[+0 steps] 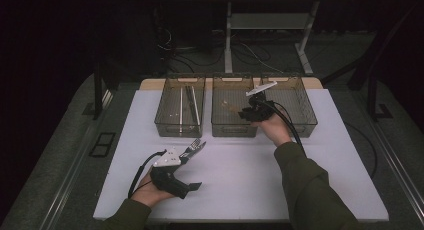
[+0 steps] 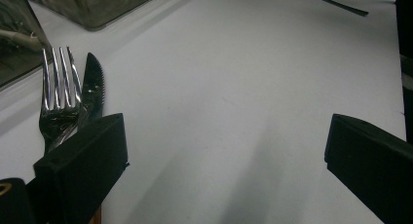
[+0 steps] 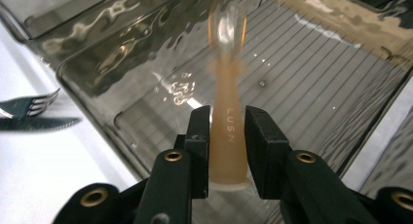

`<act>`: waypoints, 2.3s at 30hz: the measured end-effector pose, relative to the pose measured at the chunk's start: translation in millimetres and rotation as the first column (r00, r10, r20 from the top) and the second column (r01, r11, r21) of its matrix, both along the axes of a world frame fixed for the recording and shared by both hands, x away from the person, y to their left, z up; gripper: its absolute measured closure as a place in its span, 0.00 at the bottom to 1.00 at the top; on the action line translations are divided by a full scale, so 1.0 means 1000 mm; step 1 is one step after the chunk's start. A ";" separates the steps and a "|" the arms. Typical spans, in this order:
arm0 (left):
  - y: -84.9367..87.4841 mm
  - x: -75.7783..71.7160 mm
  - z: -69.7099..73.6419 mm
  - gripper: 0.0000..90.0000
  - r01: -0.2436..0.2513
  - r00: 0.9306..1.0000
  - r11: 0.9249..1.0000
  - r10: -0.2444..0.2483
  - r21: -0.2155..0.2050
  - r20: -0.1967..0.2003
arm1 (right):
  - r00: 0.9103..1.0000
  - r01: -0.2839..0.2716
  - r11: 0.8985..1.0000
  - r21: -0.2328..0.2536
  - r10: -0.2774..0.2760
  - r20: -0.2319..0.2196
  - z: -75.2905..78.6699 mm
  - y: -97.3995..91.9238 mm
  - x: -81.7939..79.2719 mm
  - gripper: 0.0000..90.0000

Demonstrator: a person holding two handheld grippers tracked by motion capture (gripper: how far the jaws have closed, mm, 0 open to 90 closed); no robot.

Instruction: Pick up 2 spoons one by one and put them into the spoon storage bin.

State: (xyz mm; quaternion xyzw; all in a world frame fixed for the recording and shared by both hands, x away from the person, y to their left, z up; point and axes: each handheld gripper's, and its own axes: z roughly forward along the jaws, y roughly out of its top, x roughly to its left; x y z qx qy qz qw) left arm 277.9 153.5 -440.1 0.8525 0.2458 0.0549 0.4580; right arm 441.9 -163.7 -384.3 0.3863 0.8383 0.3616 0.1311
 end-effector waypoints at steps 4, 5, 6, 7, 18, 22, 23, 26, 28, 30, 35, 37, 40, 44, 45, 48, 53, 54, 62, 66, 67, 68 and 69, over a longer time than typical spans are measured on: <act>0.000 0.000 0.000 0.00 -0.001 1.000 1.000 0.001 -0.002 -0.001 | 1.000 0.008 0.999 0.043 -0.008 0.007 0.003 -0.003 -0.001 0.63; 0.000 0.000 0.000 0.00 0.000 1.000 1.000 0.000 0.001 0.000 | 1.000 0.009 0.999 0.045 -0.009 0.010 0.004 -0.003 -0.002 0.62; 0.000 0.000 0.000 0.00 0.000 1.000 1.000 0.000 0.001 0.000 | 1.000 0.009 0.999 0.049 -0.010 0.015 0.006 -0.004 -0.003 0.61; 0.000 0.000 0.000 0.00 0.000 1.000 1.000 0.000 0.001 0.000 | 1.000 0.010 0.998 0.062 -0.010 0.014 0.008 -0.006 -0.004 0.60; 0.000 0.000 0.000 0.00 -0.004 1.000 1.000 0.004 0.006 -0.001 | 0.999 -0.030 0.992 0.125 0.026 0.029 0.019 -0.031 -0.036 0.55; 0.000 0.000 -0.001 0.00 -0.006 1.000 1.000 0.006 0.009 -0.002 | 0.999 -0.039 0.989 0.141 0.036 0.023 0.018 -0.043 -0.052 0.55; 0.000 0.000 -0.001 0.00 -0.006 1.000 1.000 0.006 0.008 -0.002 | 0.999 -0.041 0.990 0.135 0.039 0.023 0.018 -0.046 -0.056 0.56; 0.000 0.000 -0.001 0.00 -0.009 1.000 1.000 0.009 0.008 -0.004 | 0.999 -0.049 0.992 0.115 0.046 0.026 0.015 -0.054 -0.069 0.60; 0.000 0.000 -0.001 0.00 -0.011 1.000 1.000 0.011 0.008 -0.004 | 0.998 -0.057 0.992 0.114 0.055 0.023 0.013 -0.061 -0.077 0.65; 0.000 0.000 -0.001 0.00 -0.011 1.000 1.000 0.011 0.008 -0.004 | 0.998 -0.058 0.992 0.112 0.056 0.022 0.011 -0.069 -0.084 0.68; 0.000 0.001 -0.001 0.00 -0.012 1.000 1.000 0.012 0.008 -0.005 | 0.998 -0.060 0.994 0.096 0.059 0.014 0.005 -0.087 -0.101 0.78; 0.000 0.000 -0.001 0.00 -0.011 1.000 1.000 0.011 0.010 -0.003 | 0.998 -0.056 0.995 0.085 0.055 0.011 0.004 -0.093 -0.105 0.82; 0.000 0.000 -0.001 0.00 -0.013 1.000 1.000 0.013 0.010 -0.003 | 0.999 -0.050 0.996 0.071 0.050 0.003 0.000 -0.103 -0.112 0.88; 0.000 0.000 -0.001 0.00 -0.013 1.000 1.000 0.013 0.011 -0.004 | 1.000 -0.025 0.998 0.052 0.025 0.000 -0.006 -0.119 -0.117 0.99; 0.000 0.000 -0.001 0.00 -0.012 1.000 1.000 0.012 0.012 -0.003 | 1.000 -0.019 0.999 0.045 0.019 -0.003 -0.008 -0.123 -0.117 1.00; 0.000 0.000 -0.001 0.00 -0.012 1.000 1.000 0.012 0.012 -0.001 | 1.000 0.005 0.999 0.035 -0.005 -0.014 -0.014 -0.136 -0.115 1.00; 0.000 0.000 -0.001 0.00 -0.011 1.000 1.000 0.011 0.013 0.001 | 0.996 0.081 0.997 -0.014 -0.081 -0.039 -0.029 -0.154 -0.105 0.99; 0.000 0.000 -0.001 0.00 -0.011 1.000 1.000 0.011 0.012 0.000 | 0.994 0.093 0.996 -0.013 -0.094 -0.050 -0.032 -0.157 -0.102 1.00; 0.000 0.000 -0.001 0.00 -0.009 1.000 1.000 0.009 0.015 -0.001 | 0.983 0.146 0.988 -0.047 -0.150 -0.107 -0.051 -0.169 -0.092 1.00; 0.000 0.000 -0.001 0.00 -0.010 1.000 1.000 0.010 0.015 -0.002 | 0.981 0.149 0.988 -0.048 -0.153 -0.116 -0.055 -0.168 -0.090 0.99; 0.000 0.000 -0.001 0.00 -0.009 1.000 1.000 0.009 0.015 -0.002 | 0.980 0.150 0.988 -0.047 -0.154 -0.122 -0.056 -0.167 -0.090 1.00; 0.000 0.000 -0.001 0.00 -0.009 1.000 1.000 0.010 0.014 -0.002 | 0.981 0.146 0.988 -0.047 -0.150 -0.123 -0.057 -0.166 -0.089 1.00; 0.000 0.000 -0.001 0.00 -0.010 1.000 1.000 0.010 0.015 -0.003 | 0.981 0.144 0.988 -0.053 -0.149 -0.122 -0.057 -0.165 -0.089 1.00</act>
